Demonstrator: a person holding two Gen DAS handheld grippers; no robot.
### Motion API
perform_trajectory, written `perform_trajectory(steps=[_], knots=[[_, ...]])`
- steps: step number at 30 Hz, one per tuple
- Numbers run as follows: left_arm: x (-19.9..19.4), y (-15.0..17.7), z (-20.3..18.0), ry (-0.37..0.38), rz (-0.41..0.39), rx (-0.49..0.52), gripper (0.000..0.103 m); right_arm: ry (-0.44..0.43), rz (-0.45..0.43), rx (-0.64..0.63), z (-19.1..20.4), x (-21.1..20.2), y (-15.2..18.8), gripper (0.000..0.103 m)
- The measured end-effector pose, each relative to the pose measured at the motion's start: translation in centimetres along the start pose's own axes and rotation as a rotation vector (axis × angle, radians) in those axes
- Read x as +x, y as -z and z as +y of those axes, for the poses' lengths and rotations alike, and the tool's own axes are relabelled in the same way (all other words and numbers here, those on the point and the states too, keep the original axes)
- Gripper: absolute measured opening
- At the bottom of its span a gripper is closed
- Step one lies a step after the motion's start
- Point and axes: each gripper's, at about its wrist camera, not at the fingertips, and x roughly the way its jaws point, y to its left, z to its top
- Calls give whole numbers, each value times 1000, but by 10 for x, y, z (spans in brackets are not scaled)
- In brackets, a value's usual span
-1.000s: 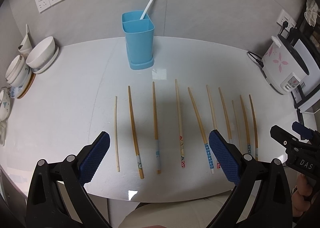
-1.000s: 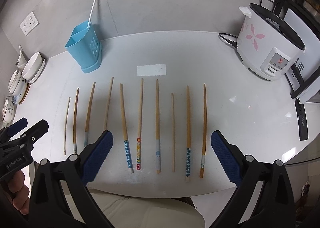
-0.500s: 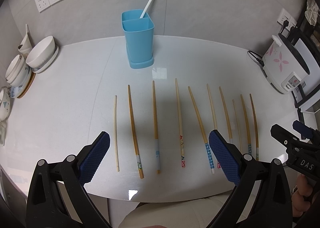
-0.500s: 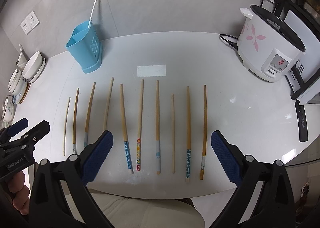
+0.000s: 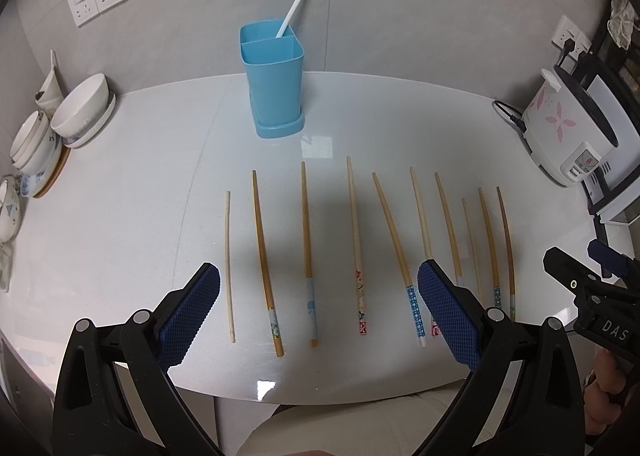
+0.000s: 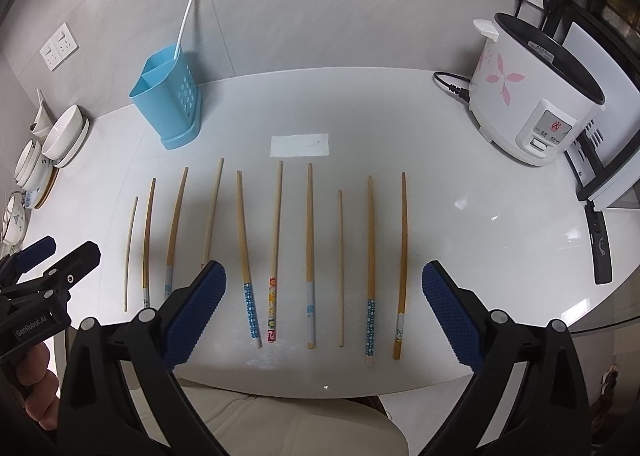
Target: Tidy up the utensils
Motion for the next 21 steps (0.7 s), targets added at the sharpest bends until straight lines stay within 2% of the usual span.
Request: perform_trajectory(steps=[21], knots=[[-1, -5, 2, 2, -10, -3, 97, -7, -15, -16, 3, -2, -3, 94]])
